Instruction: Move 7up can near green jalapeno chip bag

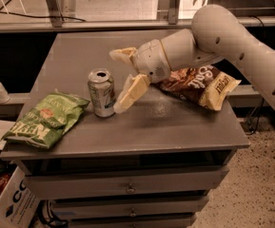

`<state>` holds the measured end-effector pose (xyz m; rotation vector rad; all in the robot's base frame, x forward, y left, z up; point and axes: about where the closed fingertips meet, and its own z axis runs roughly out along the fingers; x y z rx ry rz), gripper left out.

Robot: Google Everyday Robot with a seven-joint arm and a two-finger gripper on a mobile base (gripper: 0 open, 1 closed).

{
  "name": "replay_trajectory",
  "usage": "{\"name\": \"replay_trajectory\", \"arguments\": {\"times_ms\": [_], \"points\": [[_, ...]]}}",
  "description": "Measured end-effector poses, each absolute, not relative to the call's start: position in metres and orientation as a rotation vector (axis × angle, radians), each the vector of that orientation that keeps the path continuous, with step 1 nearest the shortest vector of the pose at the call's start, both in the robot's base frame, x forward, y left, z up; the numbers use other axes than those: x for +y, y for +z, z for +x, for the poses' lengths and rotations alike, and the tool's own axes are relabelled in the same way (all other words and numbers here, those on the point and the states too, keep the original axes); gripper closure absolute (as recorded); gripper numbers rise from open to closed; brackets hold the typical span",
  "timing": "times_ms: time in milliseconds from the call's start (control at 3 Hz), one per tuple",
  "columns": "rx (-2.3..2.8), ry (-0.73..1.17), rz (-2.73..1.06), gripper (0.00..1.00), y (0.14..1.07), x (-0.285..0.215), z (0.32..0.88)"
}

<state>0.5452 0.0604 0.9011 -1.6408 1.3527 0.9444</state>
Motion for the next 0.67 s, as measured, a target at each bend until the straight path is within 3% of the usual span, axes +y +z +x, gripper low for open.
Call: {"name": "replay_trajectory", "arguments": {"times_ms": [667], "points": [[1.382,0.765,-1.582,0.0,0.943,-0.026,0.567]]}}
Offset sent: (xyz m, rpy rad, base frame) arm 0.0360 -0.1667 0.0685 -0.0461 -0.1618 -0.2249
